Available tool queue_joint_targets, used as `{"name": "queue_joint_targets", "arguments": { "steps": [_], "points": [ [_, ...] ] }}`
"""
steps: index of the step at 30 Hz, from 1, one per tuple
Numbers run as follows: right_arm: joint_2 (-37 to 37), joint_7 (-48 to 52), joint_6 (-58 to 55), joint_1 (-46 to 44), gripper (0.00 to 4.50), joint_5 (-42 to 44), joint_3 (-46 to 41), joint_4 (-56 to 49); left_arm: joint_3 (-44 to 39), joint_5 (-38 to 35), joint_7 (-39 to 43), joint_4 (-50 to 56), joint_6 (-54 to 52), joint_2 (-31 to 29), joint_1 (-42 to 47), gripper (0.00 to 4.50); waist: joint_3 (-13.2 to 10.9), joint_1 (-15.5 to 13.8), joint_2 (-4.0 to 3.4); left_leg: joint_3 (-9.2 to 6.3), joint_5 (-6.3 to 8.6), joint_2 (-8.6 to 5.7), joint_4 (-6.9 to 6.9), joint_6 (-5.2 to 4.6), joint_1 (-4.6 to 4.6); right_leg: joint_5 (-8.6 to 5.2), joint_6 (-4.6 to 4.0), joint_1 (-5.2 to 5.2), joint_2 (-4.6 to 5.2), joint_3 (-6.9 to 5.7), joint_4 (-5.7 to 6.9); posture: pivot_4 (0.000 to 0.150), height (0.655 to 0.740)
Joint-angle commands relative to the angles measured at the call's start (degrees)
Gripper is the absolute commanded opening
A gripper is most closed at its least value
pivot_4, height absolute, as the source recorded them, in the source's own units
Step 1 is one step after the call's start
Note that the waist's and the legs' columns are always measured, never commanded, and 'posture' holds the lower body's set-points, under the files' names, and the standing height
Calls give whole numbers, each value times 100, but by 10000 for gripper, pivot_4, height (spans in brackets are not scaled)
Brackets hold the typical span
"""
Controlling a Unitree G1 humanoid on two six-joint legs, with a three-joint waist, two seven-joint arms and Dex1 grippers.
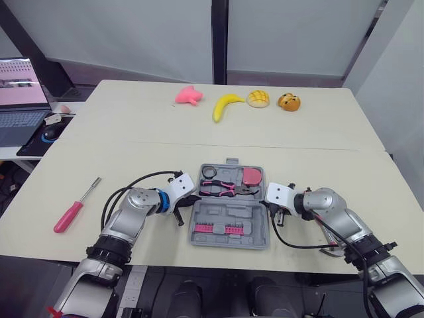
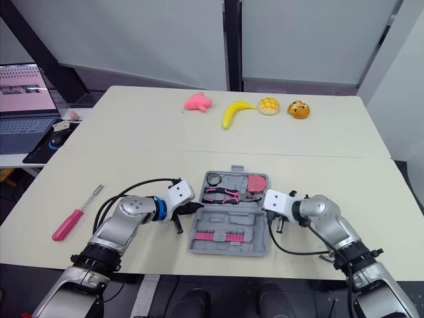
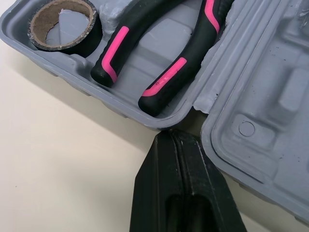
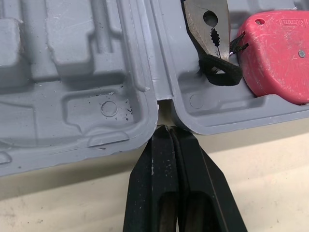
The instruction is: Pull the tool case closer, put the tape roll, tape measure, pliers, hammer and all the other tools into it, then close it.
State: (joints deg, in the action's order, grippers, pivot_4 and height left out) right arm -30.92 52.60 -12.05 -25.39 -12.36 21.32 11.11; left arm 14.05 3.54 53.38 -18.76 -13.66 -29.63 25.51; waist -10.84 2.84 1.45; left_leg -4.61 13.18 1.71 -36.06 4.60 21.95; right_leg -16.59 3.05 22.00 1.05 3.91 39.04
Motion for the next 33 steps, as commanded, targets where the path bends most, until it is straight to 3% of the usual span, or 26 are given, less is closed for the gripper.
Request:
{"name": "queue_joint_targets", "arguments": {
  "steps": [1, 33],
  "points": [
    [137, 43, 78, -51, 105, 66, 66, -218, 145, -39, 40, 51, 114, 216, 63, 0, 0, 0, 0, 0, 0, 0, 0, 0, 0, 0, 0, 0, 0, 0, 0, 1500, 7400],
    [209, 247, -151, 53, 105, 180, 115, -488, 190, 3, 216, 132, 82, 59, -86, 0, 0, 13, 0, 0, 0, 0, 2, 0, 0, 0, 0, 1, 0, 0, -2, 1500, 7400]
  ]
}}
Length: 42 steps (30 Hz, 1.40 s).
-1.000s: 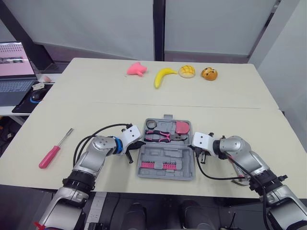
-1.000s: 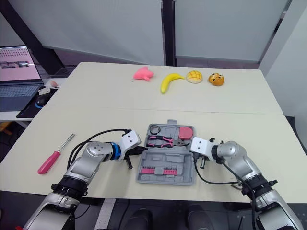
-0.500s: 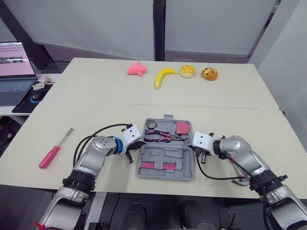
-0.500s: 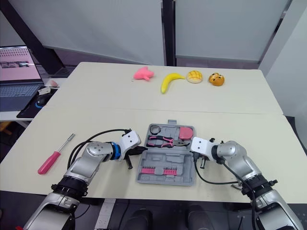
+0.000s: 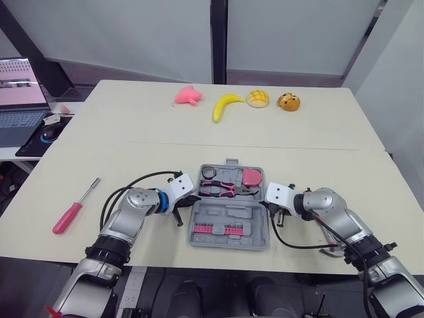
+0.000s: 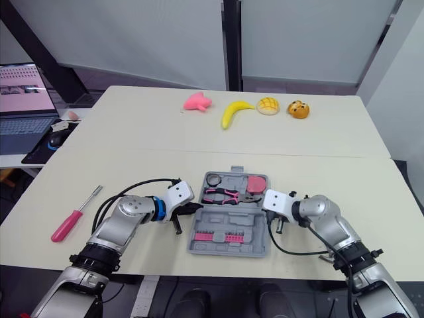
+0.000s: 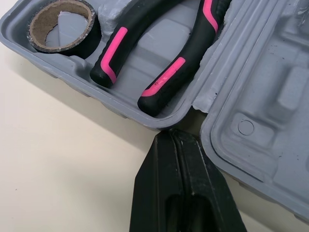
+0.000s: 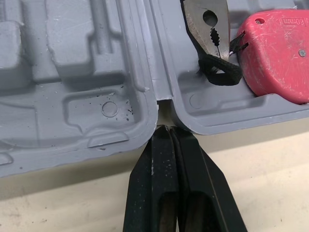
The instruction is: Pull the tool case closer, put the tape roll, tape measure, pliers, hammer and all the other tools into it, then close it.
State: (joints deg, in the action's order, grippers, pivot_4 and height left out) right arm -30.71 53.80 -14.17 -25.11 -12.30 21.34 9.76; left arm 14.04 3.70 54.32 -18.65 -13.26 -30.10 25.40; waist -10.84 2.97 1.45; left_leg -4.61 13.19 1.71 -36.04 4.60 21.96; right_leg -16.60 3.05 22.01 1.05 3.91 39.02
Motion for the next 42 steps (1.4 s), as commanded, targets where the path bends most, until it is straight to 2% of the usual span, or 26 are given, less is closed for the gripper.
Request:
{"name": "queue_joint_targets", "arguments": {
  "steps": [1, 13, 18, 24, 25, 28, 32, 36, 39, 40, 42],
  "points": [
    [194, 118, 62, 24, 105, 173, 112, -353, 192, -11, 122, 111, 45, 105, -68, 0, 0, 2, 0, 0, 0, 0, 0, 0, 0, 0, 0, 0, 0, 0, 0, 1500, 7400],
    [54, -85, 104, 3, 105, 16, -8, -230, 41, 1, 30, 37, 229, -84, -84, 0, 0, 9, 0, 0, 0, 0, 1, 0, 0, 0, 0, 1, 0, 0, 0, 1500, 7400],
    [-228, -133, 233, 76, 105, 81, -229, -147, -346, -101, -44, 17, 456, -431, -149, 0, 0, 19, 0, 1, 0, 0, 2, 0, 9, 0, 0, 11, 0, 1, 0, 1500, 7400],
    [-501, -165, 438, 139, 105, 436, -727, -89, -812, -595, 354, 298, 522, -882, -282, 0, -3, 19, -1, 1, 0, 0, 3, 0, 22, 0, -1, 22, 1, -1, 0, 1500, 7400],
    [-528, -94, 443, 158, 15, 635, -891, -124, -927, -755, 480, 383, 550, -951, -310, 1729, -3, 19, -1, 1, 0, 0, 3, 0, 22, 0, 0, 22, 2, -1, 0, 1500, 7400],
    [-574, 186, 300, 242, 5874, 1258, -1335, -368, -1267, -1305, 891, 633, 386, -1112, -423, 8285, -3, 20, -1, 1, 0, 0, 3, 0, 24, 0, 0, 21, 2, -1, -2, 1500, 7400],
    [-1265, 1386, -122, 565, 14785, 2740, -2312, -1040, -2246, -2275, 1766, 598, -121, -1952, -674, 21488, -14, 33, -6, -4, 1, 2, 4, 0, 41, 0, -1, 30, 2, -9, -3, 1500, 7400],
    [-1925, 1825, -645, 640, 22948, 3452, -2975, -1175, -2952, -2611, 2236, 3, -482, -2857, -829, 34157, -16, 37, -7, -3, 1, 4, 3, -1, 35, -1, -1, 28, 2, -9, -4, 1500, 7400],
    [-2232, 1931, -836, 713, 29344, 3645, -3228, -1163, -3267, -2711, 2442, -393, -629, -3242, -943, 43606, -16, 36, -8, 0, 1, 5, 4, -1, 29, -19, 23, 27, 2, -7, -4, 1500, 7400],
    [-2341, 1964, -881, 762, 31855, 3690, -3336, -1118, -3394, -2717, 2505, -622, -661, -3402, -981, 45000, -16, 36, -8, 2, 1, 4, 4, -1, 29, -20, 23, 27, 2, -5, -5, 1500, 7400],
    [-2540, 2010, -886, 876, 37397, 3729, -3575, -932, -3607, -2674, 2605, -1164, -632, -3735, -1031, 45000, -16, 35, -8, 2, 1, 5, 6, -1, 32, -22, 22, 30, 2, -6, -5, 1500, 7400]
  ]
}}
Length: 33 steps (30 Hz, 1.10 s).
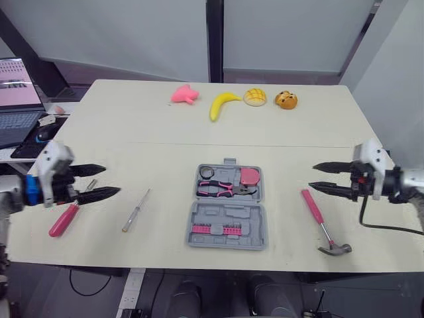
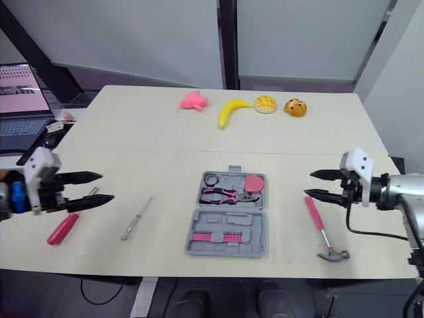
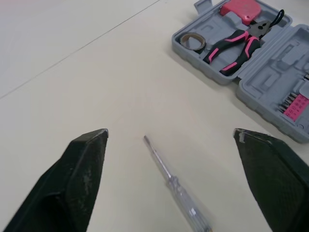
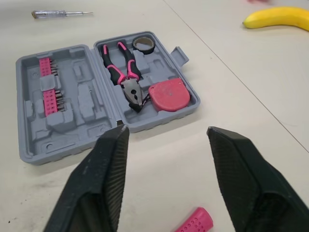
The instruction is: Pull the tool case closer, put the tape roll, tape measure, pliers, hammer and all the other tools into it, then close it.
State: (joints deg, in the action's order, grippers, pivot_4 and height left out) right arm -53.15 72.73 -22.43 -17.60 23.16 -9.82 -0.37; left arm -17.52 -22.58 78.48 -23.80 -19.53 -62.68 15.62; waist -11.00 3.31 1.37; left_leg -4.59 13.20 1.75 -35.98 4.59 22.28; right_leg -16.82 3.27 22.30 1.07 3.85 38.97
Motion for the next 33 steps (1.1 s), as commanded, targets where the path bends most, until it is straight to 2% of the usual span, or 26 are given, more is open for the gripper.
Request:
{"name": "queue_joint_targets", "arguments": {
  "steps": [1, 2, 3, 7, 12, 22, 29, 33],
  "points": [
    [-428, 154, -30, 195, 41357, 181, -605, 275, -551, 20, 216, -1035, 119, -672, -55, 45000, -3, -1, 5, 0, 0, 0, 1, 0, 3, -1, -1, 2, 0, 0, 0, 1500, 7400],
    [-542, 188, 38, 252, 44345, 157, -713, 473, -600, 59, 246, -1395, 218, -835, -25, 45000, -4, 0, 5, -1, 0, 1, 1, 0, 10, -2, -2, 9, -1, -3, 0, 1500, 7400],
    [-636, 225, 141, 301, 44770, 118, -796, 663, -617, 87, 295, -1717, 277, -970, 20, 45000, -4, 0, 5, -1, 0, 1, 1, 0, 20, -2, -3, 19, -1, -3, 0, 1500, 7400],
    [-894, 430, 287, 431, 44770, 66, -880, 1141, -487, 365, 320, -3137, 796, -1280, 360, 45000, -6, 2, -1, 4, 0, 0, 1, 0, 18, -2, -3, 21, 1, -1, 1, 1500, 7400],
    [-927, 465, 364, 448, 44770, 41, -813, 1357, -335, 668, 295, -3961, 1215, -1342, 744, 45000, -6, 2, -2, 6, 0, 2, 0, 0, 17, -3, -1, 22, -2, 0, 4, 1500, 7400],
    [-896, 404, 263, 640, 44770, 96, -872, 1192, -252, 870, 340, -4269, 1424, -1192, 1135, 45000, -6, 1, -2, 6, 0, 2, 0, 0, 25, -3, 0, 29, -2, 1, 7, 1500, 7400],
    [-1012, 595, -128, 1147, 44770, 305, -951, 680, -257, 840, 333, -4170, 1514, -1123, 1133, 45000, -6, 0, -2, 6, 0, 2, -1, 0, 27, -3, 0, 30, -2, 1, 9, 1500, 7400],
    [-868, 317, -242, 1138, 44770, 343, -873, 248, -407, 697, 368, -3943, 1577, -1067, 844, 45000, -6, 11, -2, 7, 0, 2, -2, 0, 26, -2, 0, 30, -1, 4, 10, 1500, 7400]
  ]
}}
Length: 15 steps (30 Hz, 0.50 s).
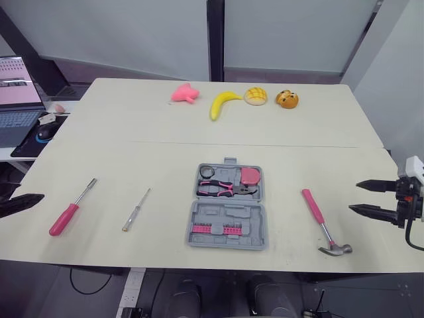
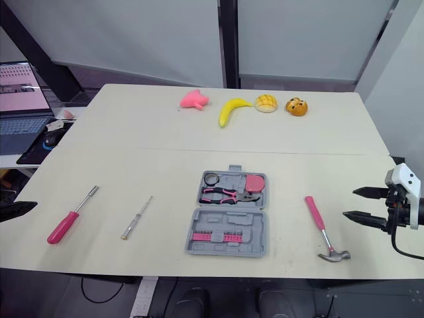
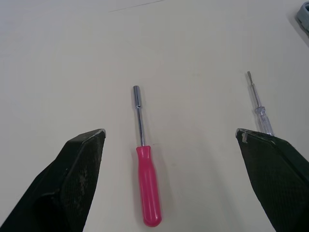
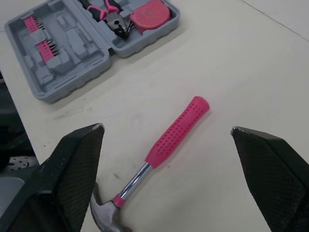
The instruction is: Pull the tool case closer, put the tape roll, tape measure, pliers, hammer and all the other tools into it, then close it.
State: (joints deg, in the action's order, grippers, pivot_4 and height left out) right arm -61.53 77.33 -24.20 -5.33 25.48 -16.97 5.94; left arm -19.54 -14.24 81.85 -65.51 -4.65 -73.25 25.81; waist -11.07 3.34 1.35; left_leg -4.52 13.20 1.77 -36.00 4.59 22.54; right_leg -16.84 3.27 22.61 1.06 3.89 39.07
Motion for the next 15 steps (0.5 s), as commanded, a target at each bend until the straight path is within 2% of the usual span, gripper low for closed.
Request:
{"name": "queue_joint_targets", "arguments": {
  "steps": [1, 4, 8, 12, 15],
  "points": [
    [21, -193, -98, -114, 44770, 134, -84, -535, -282, -216, 71, 363, 71, 9, -343, 45000, 0, 25, 0, 1, 0, 0, 0, 0, -1, 0, 0, 0, 0, 1, 0, 1500, 7400],
    [259, -305, -77, -285, 44770, 176, 273, -1024, -683, -525, 63, 1028, -134, 122, -1097, 45000, 1, 70, 0, 2, 0, 6, 3, 0, -3, 0, -1, 2, -2, 2, 2, 1500, 7400],
    [798, -546, -83, -977, 44770, 162, 887, -1504, -1771, -1053, -354, 3258, -1079, 662, -2836, 45000, 0, 144, 1, 5, 0, 12, 0, 0, -3, 17, -29, 4, -1, 6, 7, 1500, 7400],
    [1440, -571, -202, -1831, 44770, 265, 1598, -1806, -2791, -1493, -1106, 6060, -2176, 1816, -4633, 45000, 2, 141, 6, 4, 0, 10, -2, 1, 4, 19, -29, 4, 5, 7, 1, 1500, 7400],
    [1835, -492, -167, -2290, 44770, 269, 2024, -1917, -3034, -1631, -1518, 7355, -2482, 2618, -5607, 45000, 5, 139, 13, 7, 1, 8, -2, 1, -1, 20, -28, 2, 7, 11, -3, 1500, 7400]
  ]
}}
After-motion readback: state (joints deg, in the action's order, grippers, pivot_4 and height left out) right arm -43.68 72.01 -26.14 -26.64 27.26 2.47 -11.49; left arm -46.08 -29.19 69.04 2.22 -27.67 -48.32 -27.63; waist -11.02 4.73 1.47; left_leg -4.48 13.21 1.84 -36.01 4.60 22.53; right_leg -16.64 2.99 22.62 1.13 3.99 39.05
